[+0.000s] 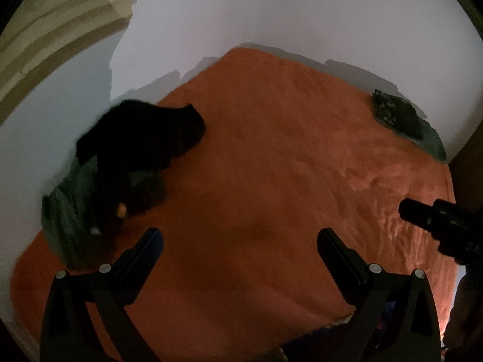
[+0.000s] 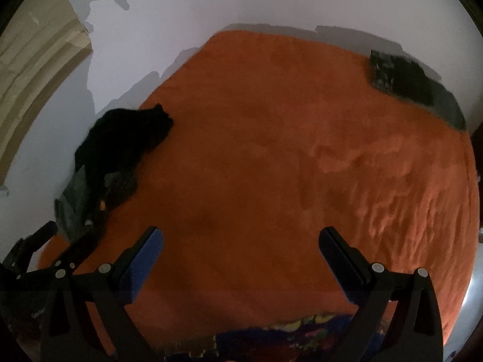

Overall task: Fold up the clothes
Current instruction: 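Move both grippers down onto the black garment in the clothes pile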

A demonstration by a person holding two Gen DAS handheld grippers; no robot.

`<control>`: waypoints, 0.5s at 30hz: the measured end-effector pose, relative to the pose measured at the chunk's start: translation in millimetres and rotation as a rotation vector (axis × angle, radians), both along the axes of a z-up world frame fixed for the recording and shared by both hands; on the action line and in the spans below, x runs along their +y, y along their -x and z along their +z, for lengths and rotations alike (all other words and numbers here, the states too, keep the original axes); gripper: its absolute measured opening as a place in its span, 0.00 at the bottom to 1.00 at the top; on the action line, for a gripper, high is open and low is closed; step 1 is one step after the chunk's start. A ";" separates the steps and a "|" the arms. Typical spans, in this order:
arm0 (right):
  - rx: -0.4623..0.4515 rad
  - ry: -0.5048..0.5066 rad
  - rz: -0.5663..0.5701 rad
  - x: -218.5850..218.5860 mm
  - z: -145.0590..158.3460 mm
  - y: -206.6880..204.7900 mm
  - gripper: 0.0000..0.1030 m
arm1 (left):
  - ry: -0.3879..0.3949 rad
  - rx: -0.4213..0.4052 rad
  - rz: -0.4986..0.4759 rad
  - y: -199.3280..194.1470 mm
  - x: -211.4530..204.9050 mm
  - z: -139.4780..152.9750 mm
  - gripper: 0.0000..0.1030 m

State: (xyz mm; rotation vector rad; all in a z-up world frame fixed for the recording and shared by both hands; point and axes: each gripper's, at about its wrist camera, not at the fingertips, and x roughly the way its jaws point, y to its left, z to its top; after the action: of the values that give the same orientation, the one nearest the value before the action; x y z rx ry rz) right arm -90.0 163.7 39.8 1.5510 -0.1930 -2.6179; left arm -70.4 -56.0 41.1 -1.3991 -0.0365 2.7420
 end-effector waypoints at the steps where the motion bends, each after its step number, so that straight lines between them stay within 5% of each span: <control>1: 0.010 -0.004 0.000 -2.6 5.5 5.5 1.00 | -0.003 0.010 -0.007 3.2 -3.0 4.2 0.99; 11: 0.117 -0.123 0.024 -36.2 62.2 48.8 1.00 | 0.010 0.054 -0.037 26.2 -44.1 30.1 0.99; 15: 0.121 -0.196 0.106 -64.6 61.9 52.4 1.00 | 0.106 0.088 -0.053 31.6 -60.5 30.8 0.99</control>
State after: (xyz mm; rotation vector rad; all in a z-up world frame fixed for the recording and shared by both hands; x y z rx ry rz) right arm -142.4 99.1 101.7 1.4060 0.1548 -2.7031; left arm -102.1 -116.5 72.0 -1.2808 0.1495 2.7957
